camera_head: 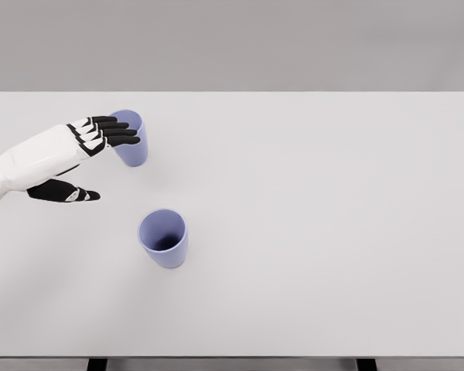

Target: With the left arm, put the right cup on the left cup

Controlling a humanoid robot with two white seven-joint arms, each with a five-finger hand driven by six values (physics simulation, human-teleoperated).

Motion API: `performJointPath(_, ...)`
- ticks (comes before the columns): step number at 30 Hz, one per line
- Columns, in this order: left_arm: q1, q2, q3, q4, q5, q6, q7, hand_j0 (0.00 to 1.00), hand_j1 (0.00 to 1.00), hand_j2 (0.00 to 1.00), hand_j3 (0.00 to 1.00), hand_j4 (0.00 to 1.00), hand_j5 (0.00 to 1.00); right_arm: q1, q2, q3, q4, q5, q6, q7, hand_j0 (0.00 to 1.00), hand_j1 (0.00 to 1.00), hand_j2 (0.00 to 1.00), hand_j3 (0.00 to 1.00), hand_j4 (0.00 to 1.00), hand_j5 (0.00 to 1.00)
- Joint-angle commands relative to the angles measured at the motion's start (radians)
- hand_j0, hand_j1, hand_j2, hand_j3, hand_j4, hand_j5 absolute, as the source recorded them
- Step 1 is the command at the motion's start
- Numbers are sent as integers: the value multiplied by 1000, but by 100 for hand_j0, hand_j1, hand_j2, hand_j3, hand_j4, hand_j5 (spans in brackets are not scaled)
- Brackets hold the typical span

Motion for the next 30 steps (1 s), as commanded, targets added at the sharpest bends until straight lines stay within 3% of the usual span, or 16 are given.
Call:
performJointPath(1,0,0,1,0,8,1,1,100,100,100,100,100,100,0,0,8,1,3,-1,0,100,100,100,100,100,100)
performJointPath(13,17,7,6,1,43,1,12,100,100,100,100,100,100,2,0,4,7,6,1,0,100,100,100,100,100,100)
performJointPath(15,23,7,19,0,118,1,10,100,100,100,100,100,100,2,0,5,7,6,1,0,100,100,100,100,100,100)
performJointPath(17,40,25,19,0,247,1,9,99,99,99,99,99,99,2,0,5,7,6,1,0,100,100,100,100,100,100)
performJointPath(19,66,120,10,0,447,1,10,98,98,98,98,98,98,2,0,5,7,6,1,0,100,100,100,100,100,100)
performJointPath(21,72,112,23,4,485,1,12,88,88,88,88,88,88,2,0,5,7,6,1,0,100,100,100,100,100,100)
performJointPath(23,71,118,55,8,491,1,10,89,89,89,89,89,89,2,0,5,7,6,1,0,100,100,100,100,100,100)
performJointPath(26,78,163,43,6,563,1,9,89,89,89,89,89,89,2,0,5,7,6,1,0,100,100,100,100,100,100)
performJointPath(28,176,189,27,-5,638,1,7,90,90,90,90,90,90,2,0,5,7,6,1,0,100,100,100,100,100,100)
performJointPath(30,239,183,19,-9,642,1,6,97,97,97,97,97,97,2,0,5,7,6,1,0,100,100,100,100,100,100)
